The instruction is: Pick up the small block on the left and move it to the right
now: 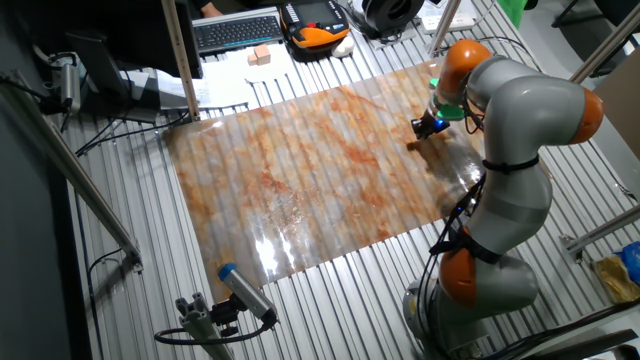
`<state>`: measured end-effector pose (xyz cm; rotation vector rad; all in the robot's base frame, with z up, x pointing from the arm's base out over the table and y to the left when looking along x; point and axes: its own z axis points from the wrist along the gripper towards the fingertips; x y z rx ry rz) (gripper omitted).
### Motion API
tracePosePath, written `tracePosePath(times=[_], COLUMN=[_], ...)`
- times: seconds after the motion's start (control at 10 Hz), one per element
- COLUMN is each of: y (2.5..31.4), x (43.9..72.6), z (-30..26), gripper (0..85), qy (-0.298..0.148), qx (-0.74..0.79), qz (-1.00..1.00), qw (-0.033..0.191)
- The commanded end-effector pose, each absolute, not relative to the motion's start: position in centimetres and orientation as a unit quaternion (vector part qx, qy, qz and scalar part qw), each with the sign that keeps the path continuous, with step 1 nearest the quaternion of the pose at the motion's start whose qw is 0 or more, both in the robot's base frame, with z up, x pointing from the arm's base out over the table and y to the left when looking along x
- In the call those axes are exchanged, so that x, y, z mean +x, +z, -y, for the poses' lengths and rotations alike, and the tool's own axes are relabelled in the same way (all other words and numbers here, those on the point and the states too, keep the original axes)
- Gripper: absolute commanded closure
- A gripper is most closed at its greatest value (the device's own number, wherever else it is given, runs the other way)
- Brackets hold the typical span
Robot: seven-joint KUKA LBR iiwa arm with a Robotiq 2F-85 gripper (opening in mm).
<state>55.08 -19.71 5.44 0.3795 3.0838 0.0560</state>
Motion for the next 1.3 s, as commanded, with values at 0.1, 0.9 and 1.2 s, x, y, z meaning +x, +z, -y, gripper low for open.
tracePosePath(times=[0.1, 0.9, 1.2], y=[6.0, 7.3, 7.6], x=[55.1, 55.3, 55.3], z=[19.4, 17.6, 16.1], gripper=[85.0, 85.0, 85.0], qy=[0.018, 0.002, 0.003], qx=[0.121, 0.094, 0.101], qz=[-0.992, -0.996, -0.995], qw=[0.014, 0.009, 0.007])
